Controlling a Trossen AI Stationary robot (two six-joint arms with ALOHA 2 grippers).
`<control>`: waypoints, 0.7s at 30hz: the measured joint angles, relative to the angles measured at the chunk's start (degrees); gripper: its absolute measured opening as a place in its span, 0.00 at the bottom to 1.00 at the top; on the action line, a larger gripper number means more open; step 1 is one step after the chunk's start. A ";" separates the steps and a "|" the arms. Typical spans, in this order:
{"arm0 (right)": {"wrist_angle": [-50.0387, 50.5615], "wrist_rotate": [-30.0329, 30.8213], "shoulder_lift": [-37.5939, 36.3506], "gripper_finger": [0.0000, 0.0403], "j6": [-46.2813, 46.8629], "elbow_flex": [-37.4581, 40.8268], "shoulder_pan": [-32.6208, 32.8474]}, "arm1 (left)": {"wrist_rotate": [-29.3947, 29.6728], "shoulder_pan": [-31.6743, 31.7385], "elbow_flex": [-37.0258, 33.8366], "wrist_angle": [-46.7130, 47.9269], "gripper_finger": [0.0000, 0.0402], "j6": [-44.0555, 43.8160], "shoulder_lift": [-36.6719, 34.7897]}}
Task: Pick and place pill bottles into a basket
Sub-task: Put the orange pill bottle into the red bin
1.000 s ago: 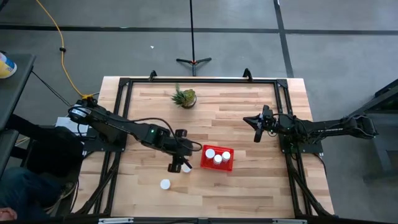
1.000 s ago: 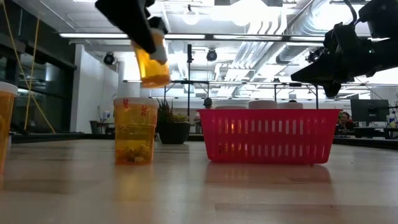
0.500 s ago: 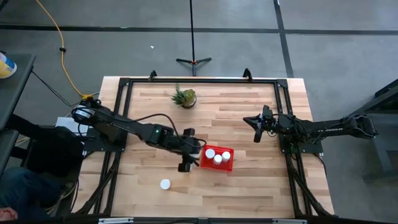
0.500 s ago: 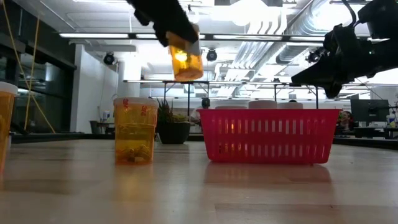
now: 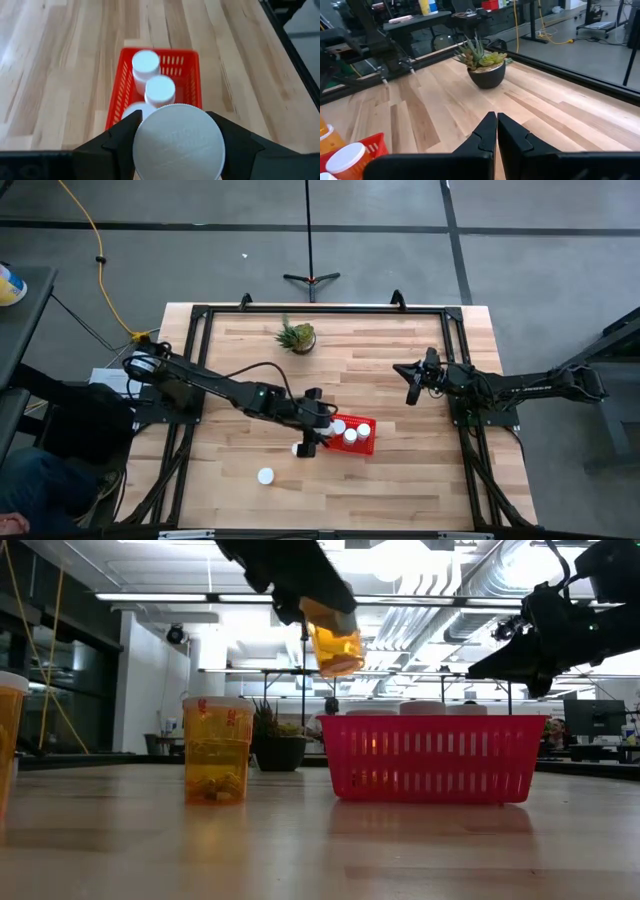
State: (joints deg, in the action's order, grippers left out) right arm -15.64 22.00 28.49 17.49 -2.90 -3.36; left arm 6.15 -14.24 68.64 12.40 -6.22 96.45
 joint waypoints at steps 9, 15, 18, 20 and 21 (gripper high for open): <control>-0.02 2.10 0.00 0.00 -0.83 0.00 0.00 | 0.19 0.00 0.04 -3.02 0.58 -0.13 2.03; -0.04 2.10 0.00 0.01 -1.04 0.00 -0.01 | 0.02 -0.02 0.12 -5.69 0.64 -1.68 3.32; -0.04 2.10 0.00 0.00 -1.05 0.02 -0.01 | -0.96 -0.02 -0.07 -6.85 0.61 -1.75 4.09; -0.03 2.10 -0.01 0.01 -1.04 0.01 -0.02 | -1.10 -0.02 0.04 -6.82 0.58 -1.75 4.15; 0.01 2.10 -0.01 0.01 -1.04 0.01 -0.02 | -1.11 -0.02 0.04 -6.79 0.58 -1.71 4.16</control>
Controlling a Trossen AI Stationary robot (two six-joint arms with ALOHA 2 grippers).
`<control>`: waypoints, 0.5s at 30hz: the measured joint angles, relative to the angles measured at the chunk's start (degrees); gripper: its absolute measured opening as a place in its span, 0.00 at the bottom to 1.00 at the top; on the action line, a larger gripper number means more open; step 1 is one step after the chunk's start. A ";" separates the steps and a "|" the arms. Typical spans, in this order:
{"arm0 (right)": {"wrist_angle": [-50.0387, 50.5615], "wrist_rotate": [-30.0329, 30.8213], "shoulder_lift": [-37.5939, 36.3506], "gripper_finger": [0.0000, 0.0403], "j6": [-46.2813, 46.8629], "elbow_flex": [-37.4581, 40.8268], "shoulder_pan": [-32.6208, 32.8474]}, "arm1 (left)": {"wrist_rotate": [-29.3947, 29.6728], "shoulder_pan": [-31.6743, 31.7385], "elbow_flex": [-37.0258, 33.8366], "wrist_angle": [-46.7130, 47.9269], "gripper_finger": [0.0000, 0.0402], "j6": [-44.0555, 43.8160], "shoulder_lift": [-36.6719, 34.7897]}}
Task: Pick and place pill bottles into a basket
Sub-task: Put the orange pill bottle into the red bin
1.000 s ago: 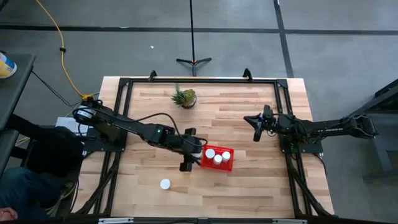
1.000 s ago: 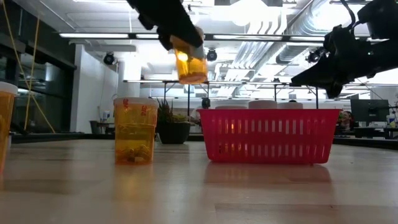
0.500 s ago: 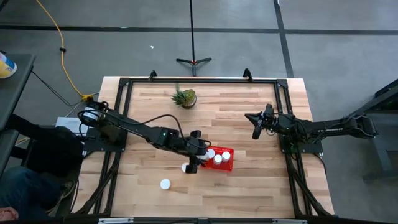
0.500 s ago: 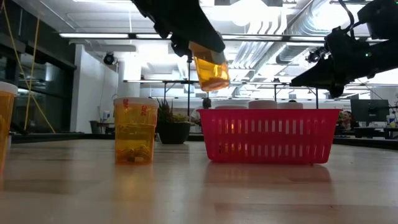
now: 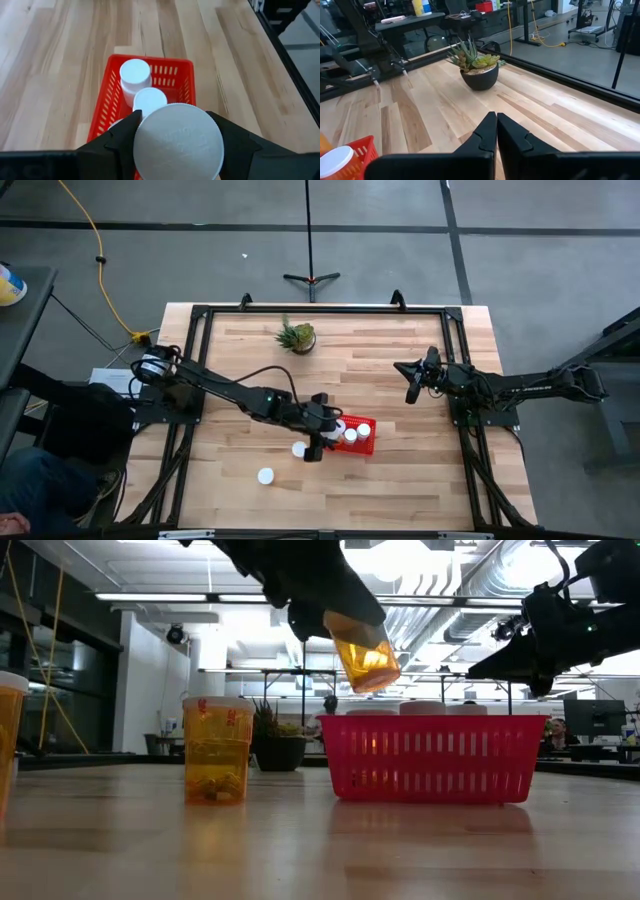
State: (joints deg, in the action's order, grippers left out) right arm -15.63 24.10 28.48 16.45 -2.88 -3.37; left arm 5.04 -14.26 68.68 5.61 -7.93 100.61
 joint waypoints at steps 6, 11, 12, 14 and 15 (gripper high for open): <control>-0.03 0.00 0.01 0.01 0.00 0.01 0.02 | -0.04 0.00 -0.01 0.54 0.61 0.03 0.01; -0.03 0.00 0.01 0.00 -0.02 0.01 -0.01 | -0.07 0.00 -0.01 0.81 0.64 0.16 0.01; -0.03 0.00 0.01 0.00 -0.01 0.01 0.02 | -0.07 0.00 -0.01 0.80 0.62 0.15 0.01; -0.03 0.00 0.01 0.01 -0.01 0.01 0.00 | -0.07 0.00 -0.01 0.70 0.60 0.14 0.01; -0.03 0.00 0.01 0.01 -0.02 0.01 0.01 | -0.08 0.00 -0.01 0.70 0.60 0.13 0.01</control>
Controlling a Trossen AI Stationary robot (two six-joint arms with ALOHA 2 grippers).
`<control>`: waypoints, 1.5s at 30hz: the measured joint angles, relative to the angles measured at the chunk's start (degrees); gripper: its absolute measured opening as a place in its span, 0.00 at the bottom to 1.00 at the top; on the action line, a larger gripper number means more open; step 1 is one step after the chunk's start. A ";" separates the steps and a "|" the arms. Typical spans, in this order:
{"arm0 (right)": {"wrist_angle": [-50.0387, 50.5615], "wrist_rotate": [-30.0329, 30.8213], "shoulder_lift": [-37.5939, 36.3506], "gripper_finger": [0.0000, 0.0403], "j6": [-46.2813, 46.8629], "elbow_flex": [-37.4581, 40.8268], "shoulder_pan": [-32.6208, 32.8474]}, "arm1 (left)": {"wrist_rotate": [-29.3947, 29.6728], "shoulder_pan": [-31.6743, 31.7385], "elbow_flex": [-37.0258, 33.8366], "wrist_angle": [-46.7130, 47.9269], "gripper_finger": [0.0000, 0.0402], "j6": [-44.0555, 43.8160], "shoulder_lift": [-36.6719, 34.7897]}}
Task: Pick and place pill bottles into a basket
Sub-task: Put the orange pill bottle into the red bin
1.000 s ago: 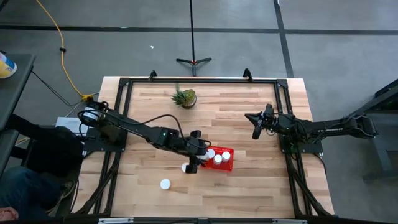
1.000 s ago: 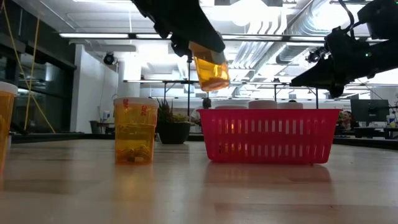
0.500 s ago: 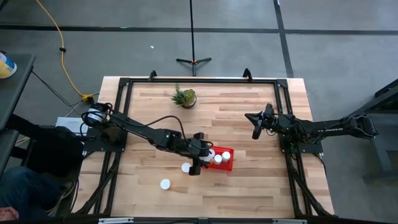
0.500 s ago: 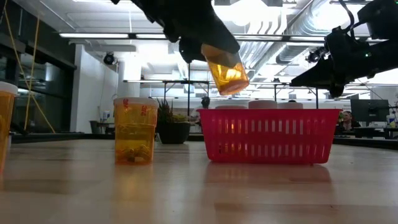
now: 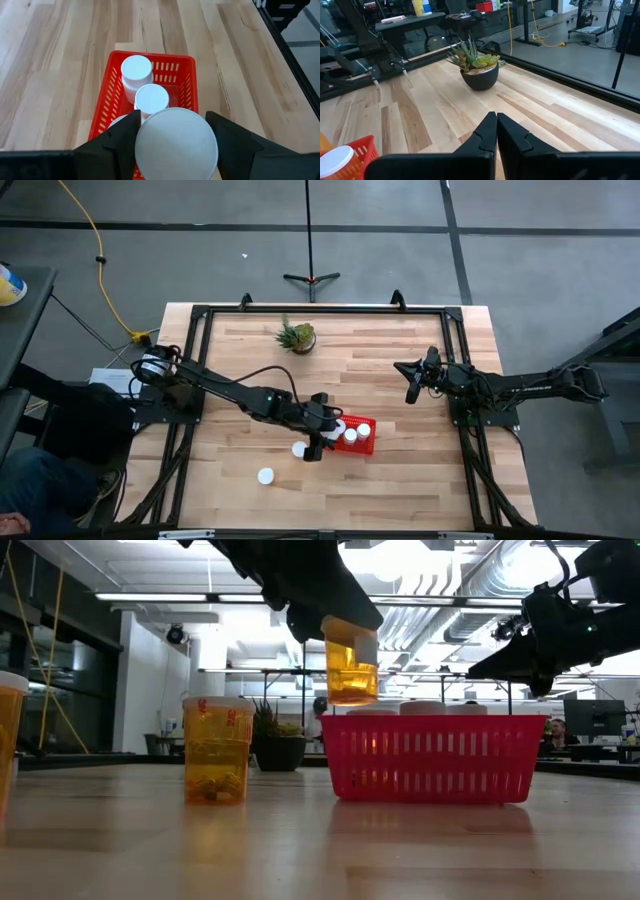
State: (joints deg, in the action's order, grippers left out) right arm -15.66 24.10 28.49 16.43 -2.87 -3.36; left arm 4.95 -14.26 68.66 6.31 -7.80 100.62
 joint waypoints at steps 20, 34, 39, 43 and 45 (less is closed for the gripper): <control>-0.01 0.46 0.00 0.00 -1.86 0.04 0.00 | -1.18 0.00 -0.02 -0.55 0.46 -0.13 0.00; -0.93 5.63 -0.02 0.06 2.21 0.04 -0.01 | 1.66 0.04 -0.02 -0.23 0.44 -0.43 -0.01; -0.94 7.31 -0.02 0.22 1.38 0.04 -0.01 | 2.75 0.05 -0.02 -0.14 0.54 -1.44 -0.02; -1.85 1.78 -0.01 0.37 0.48 -0.41 -0.01 | 3.16 0.83 -0.09 2.28 0.62 -1.50 -0.86; -1.88 -4.33 0.09 0.44 -2.62 -1.97 0.20 | 3.73 1.57 -0.09 4.01 0.64 -2.22 -1.86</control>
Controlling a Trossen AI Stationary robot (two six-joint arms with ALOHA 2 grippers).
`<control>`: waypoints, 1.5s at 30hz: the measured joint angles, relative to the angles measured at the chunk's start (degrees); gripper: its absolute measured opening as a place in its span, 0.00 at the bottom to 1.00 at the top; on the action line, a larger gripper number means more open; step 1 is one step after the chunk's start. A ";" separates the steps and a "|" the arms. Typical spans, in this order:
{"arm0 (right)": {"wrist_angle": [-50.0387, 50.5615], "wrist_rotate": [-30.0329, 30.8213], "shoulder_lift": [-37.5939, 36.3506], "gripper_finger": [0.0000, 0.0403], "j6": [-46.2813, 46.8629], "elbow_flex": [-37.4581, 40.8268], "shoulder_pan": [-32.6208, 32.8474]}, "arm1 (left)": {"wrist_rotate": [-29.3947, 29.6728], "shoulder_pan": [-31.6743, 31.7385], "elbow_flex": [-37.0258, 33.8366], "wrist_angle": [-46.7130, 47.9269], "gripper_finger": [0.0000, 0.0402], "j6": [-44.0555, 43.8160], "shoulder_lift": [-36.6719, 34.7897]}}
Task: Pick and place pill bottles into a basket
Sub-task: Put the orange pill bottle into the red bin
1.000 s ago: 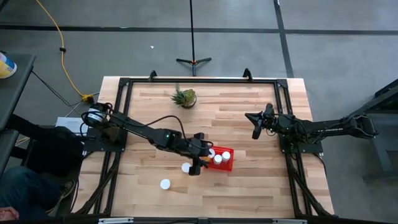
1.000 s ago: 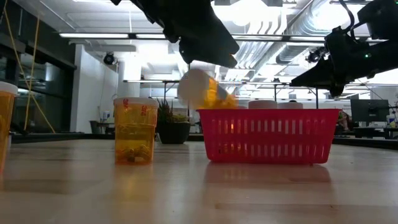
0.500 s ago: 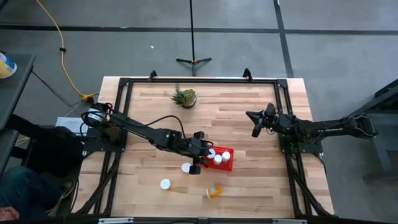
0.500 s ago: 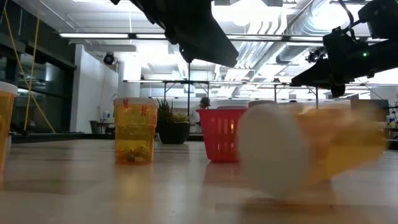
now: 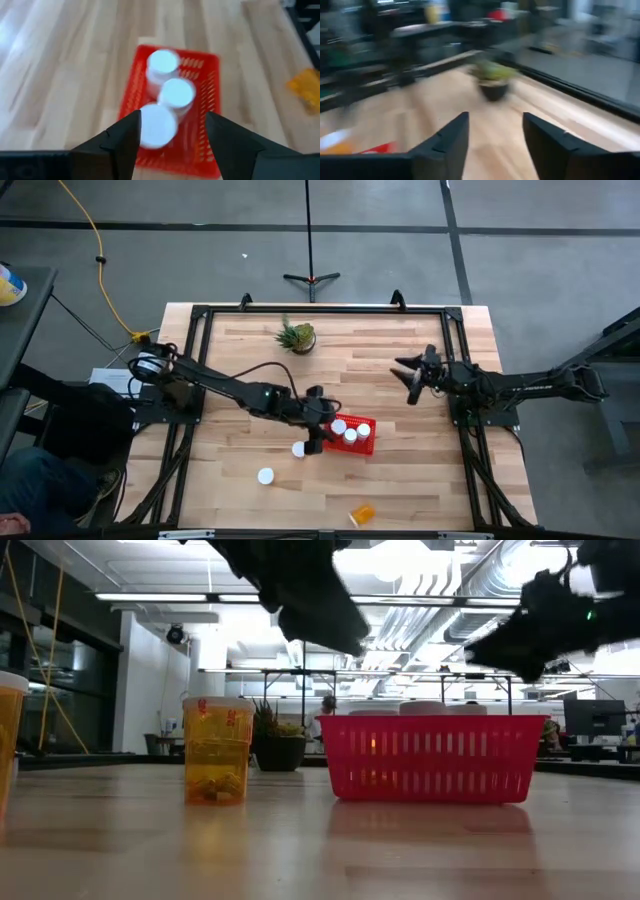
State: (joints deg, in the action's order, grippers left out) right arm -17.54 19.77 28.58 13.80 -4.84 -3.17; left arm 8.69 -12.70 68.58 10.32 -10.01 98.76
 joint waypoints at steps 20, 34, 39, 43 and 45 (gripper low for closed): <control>15.30 13.68 2.55 0.59 -17.73 -13.12 2.41 | -4.30 7.72 0.04 15.24 0.61 -10.65 -9.88; 7.27 5.71 2.49 0.59 -5.65 -13.09 2.56 | -1.62 7.83 0.04 21.23 0.61 -9.80 -12.97; 2.09 -13.05 6.93 0.59 8.02 -13.21 4.00 | 0.87 7.83 0.07 26.58 0.61 -12.18 -12.92; -2.24 -18.18 12.96 0.59 9.60 -14.09 10.56 | 1.58 7.83 0.07 28.56 0.61 -12.82 -12.92; -2.72 -14.23 16.32 0.59 4.26 -18.41 15.05 | 2.03 7.83 0.06 28.83 0.61 -12.82 -12.92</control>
State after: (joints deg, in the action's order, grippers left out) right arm -20.26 5.54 44.91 18.06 -23.25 11.88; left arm 10.72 -4.86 68.64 39.15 -22.83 85.84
